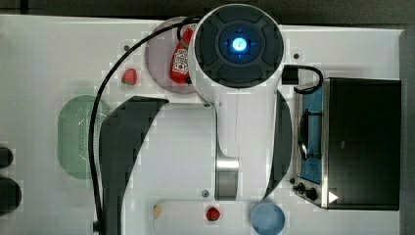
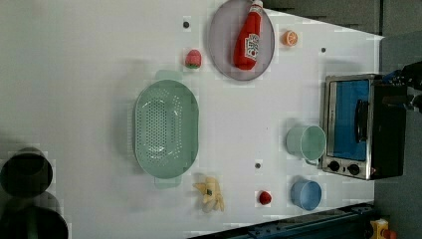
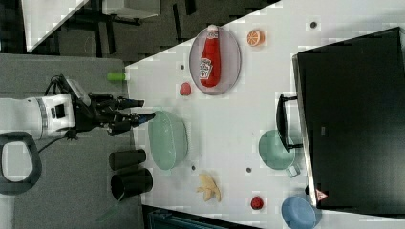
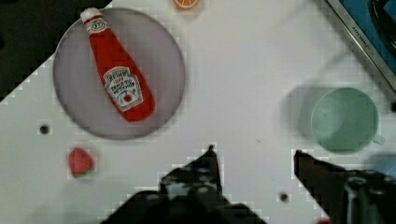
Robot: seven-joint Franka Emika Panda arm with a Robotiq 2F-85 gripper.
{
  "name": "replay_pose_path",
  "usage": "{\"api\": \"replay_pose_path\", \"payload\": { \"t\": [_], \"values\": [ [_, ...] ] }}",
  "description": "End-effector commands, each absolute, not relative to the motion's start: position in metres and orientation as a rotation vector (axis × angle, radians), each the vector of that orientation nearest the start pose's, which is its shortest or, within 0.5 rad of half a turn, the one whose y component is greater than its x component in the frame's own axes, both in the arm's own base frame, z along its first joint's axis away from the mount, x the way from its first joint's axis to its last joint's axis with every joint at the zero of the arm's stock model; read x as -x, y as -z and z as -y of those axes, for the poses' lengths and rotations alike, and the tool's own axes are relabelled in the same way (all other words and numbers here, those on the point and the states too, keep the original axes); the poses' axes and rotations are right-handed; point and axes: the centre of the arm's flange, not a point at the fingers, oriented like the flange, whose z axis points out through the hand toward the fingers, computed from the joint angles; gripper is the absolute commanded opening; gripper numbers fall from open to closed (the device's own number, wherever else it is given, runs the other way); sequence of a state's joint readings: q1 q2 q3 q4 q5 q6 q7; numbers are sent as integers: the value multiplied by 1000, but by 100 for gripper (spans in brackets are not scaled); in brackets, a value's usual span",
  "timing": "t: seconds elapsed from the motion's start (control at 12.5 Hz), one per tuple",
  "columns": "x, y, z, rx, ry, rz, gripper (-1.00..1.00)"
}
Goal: Drag strainer left to right.
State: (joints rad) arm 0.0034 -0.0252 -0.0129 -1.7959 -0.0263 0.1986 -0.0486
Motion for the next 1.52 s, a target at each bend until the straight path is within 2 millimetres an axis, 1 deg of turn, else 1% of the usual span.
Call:
{"api": "replay_pose_path", "payload": {
  "t": [0.08, 0.24, 0.32, 0.4, 0.48, 0.56, 0.64, 0.8, 0.96, 1.12, 1.2, 1.36, 1.44, 1.52],
  "values": [
    [-413, -636, 36, 2831, 22, -1389, 59],
    [-413, -635, 36, 2830, 21, -1389, 99],
    [-414, -634, 31, 2837, 20, -1376, 100],
    [-416, -630, 19, 2855, 10, -1345, 100],
    [-421, -624, 1, 2875, -3, -1309, 100],
    [-428, -615, -22, 2889, -10, -1283, 100],
    [-435, -604, -48, 2903, -11, -1267, 100],
    [-448, -577, -104, 2904, 7, -1331, 100],
    [-456, -539, -164, 2850, 11, -1497, 100],
    [-458, -493, -221, 2774, 0, -1658, 100],
    [-458, -468, -247, 2729, -15, -1730, 100],
    [-459, -418, -288, 2605, -62, -1871, 100],
    [-460, -393, -304, 2538, -90, -1943, 100],
    [-462, -368, -315, 2475, -124, -2005, 100]
  ]
}}
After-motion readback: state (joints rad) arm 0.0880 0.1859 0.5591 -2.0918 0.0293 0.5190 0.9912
